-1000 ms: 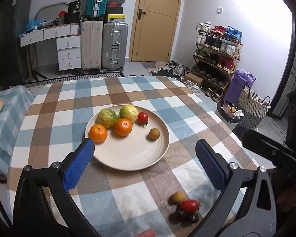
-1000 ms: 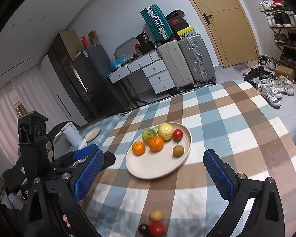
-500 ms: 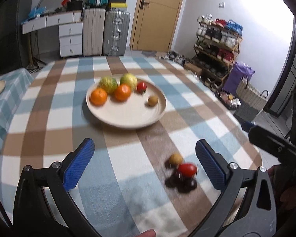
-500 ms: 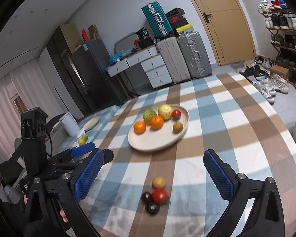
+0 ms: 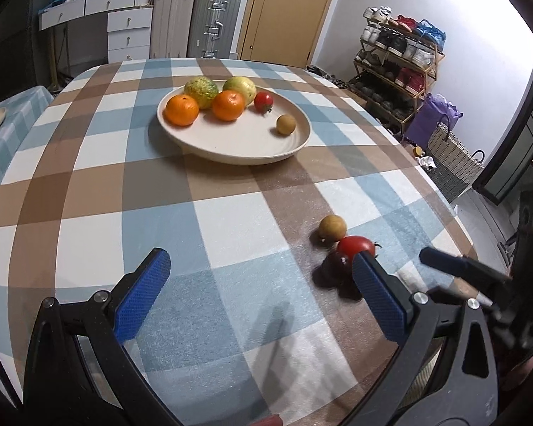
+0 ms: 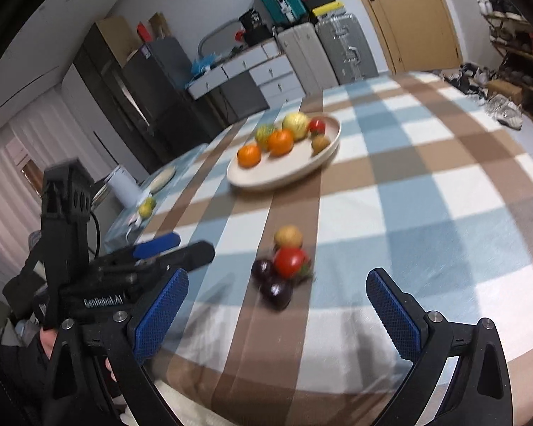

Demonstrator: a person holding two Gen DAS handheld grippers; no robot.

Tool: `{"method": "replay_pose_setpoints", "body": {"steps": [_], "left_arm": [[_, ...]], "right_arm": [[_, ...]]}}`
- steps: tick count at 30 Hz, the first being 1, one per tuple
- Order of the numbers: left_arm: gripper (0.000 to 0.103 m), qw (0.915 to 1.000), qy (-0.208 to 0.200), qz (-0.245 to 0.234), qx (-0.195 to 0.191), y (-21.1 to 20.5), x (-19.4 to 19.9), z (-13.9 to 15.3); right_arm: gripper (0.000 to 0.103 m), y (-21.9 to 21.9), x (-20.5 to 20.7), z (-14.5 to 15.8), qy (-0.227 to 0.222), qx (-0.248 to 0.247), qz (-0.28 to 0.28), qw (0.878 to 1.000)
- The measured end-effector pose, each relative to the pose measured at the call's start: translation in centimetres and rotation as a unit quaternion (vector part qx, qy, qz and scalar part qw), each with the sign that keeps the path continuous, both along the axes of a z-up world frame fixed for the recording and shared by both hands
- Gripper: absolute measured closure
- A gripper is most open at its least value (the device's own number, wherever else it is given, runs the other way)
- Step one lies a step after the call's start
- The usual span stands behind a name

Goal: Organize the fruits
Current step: 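Grasp a dark plum with the right tool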

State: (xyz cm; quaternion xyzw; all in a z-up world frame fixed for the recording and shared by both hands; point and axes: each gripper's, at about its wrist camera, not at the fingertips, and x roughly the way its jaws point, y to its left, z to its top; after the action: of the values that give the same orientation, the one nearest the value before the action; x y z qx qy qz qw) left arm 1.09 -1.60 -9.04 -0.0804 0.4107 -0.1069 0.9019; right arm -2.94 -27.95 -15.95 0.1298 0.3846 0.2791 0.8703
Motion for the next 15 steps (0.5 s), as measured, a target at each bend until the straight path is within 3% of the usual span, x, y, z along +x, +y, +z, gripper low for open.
{"method": "replay_pose_setpoints", "body": {"steps": [9, 15], "left_arm": [[0.001, 0.9999, 0.006, 0.007, -0.007, 1.0, 0.5, -0.6], [0.001, 0.9998, 0.013, 0.009, -0.009, 1.3, 0.7, -1.1]], "right_arm": [[0.005, 1.6, 0.2, -1.8, 0.018, -0.004, 0.021, 1.000], [0.021, 2.4, 0.4, -2.2, 0.022, -0.011, 0.037, 0.999]]}}
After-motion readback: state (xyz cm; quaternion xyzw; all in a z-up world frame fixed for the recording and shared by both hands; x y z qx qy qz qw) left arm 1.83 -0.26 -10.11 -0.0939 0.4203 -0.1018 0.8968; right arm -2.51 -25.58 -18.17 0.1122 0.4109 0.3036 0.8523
